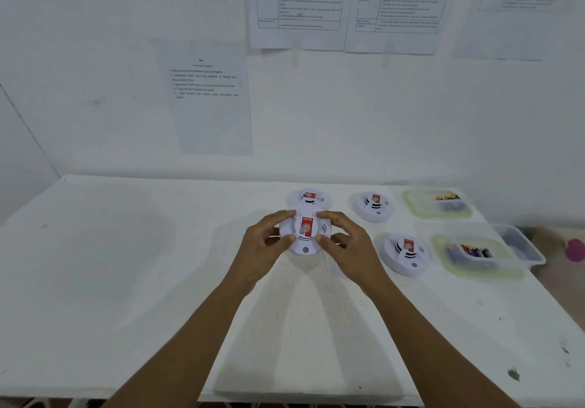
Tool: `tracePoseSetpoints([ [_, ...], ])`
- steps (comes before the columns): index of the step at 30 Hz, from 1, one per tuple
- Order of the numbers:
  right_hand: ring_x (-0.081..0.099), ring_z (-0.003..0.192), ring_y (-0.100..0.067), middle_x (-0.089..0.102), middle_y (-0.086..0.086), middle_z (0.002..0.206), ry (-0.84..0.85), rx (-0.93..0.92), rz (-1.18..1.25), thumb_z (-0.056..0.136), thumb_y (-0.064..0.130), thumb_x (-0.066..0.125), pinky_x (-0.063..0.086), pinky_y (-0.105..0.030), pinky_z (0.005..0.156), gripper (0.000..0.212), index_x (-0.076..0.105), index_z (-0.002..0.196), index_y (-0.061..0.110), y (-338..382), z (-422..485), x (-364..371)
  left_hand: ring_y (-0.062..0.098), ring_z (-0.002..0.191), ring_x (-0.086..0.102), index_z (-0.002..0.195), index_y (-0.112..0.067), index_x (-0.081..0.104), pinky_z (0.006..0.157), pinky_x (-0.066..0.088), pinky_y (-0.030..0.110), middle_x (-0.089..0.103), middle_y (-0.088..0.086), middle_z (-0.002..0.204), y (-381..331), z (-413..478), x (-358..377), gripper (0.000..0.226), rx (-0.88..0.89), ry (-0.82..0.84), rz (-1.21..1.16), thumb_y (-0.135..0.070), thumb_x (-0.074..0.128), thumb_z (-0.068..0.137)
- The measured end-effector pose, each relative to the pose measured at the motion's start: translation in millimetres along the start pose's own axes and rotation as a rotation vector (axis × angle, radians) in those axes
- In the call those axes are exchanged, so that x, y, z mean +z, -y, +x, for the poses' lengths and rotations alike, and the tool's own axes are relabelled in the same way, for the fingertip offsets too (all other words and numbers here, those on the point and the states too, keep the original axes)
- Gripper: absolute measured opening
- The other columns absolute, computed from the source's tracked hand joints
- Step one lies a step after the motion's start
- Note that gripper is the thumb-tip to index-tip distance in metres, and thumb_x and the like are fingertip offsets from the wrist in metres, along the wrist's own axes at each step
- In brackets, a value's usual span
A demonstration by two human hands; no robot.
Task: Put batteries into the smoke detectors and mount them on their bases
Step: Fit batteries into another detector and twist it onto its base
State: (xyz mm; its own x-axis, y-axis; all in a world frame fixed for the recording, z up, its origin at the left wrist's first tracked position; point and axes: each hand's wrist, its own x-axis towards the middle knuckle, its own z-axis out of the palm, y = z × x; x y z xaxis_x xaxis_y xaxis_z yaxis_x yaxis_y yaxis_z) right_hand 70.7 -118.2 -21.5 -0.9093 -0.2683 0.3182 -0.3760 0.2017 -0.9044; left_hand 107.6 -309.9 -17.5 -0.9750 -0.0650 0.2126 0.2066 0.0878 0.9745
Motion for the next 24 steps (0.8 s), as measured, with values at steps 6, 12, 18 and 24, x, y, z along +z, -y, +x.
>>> tracePoseSetpoints([
  [6,0.067,0.101,-0.014,0.065,0.007,0.121,-0.006,-0.003,-0.004,0.090,0.017,0.068,0.059,-0.029,0.080,0.035,0.061,0.124,0.021,-2.4,3.3,1.2,0.014,0.109,0.066,0.119,-0.033,0.064,0.088,0.056,0.030,0.065,-0.009,0.125,-0.8,2.2,-1.3,0.041,0.004,0.002,-0.002,-0.005,0.068,0.088],
  [12,0.067,0.102,-0.015,0.065,0.007,0.122,-0.005,-0.002,-0.010,0.090,0.018,0.068,0.058,-0.027,0.080,0.036,0.060,0.125,0.021,-3.2,4.5,2.9,0.016,0.110,0.065,0.120,-0.031,0.063,0.089,0.056,0.030,0.065,-0.007,0.126,0.9,4.3,-2.6,0.041,-0.001,-0.001,0.014,-0.007,0.069,0.088],
  [18,0.067,0.100,-0.014,0.066,0.007,0.120,-0.010,-0.003,-0.002,0.090,0.016,0.068,0.058,-0.028,0.079,0.036,0.061,0.125,0.020,-2.3,5.0,3.7,0.017,0.110,0.065,0.124,-0.025,0.063,0.091,0.057,0.035,0.065,-0.005,0.128,2.7,6.0,-4.3,0.041,0.000,0.003,0.019,-0.007,0.069,0.088],
  [24,0.067,0.099,-0.012,0.066,0.007,0.120,-0.020,-0.001,-0.006,0.090,0.016,0.068,0.057,-0.025,0.078,0.036,0.061,0.125,0.020,-3.4,4.9,4.5,0.015,0.110,0.065,0.122,-0.029,0.064,0.092,0.056,0.035,0.065,-0.006,0.126,3.2,6.8,-3.9,0.041,-0.007,0.000,0.017,-0.006,0.069,0.088],
])
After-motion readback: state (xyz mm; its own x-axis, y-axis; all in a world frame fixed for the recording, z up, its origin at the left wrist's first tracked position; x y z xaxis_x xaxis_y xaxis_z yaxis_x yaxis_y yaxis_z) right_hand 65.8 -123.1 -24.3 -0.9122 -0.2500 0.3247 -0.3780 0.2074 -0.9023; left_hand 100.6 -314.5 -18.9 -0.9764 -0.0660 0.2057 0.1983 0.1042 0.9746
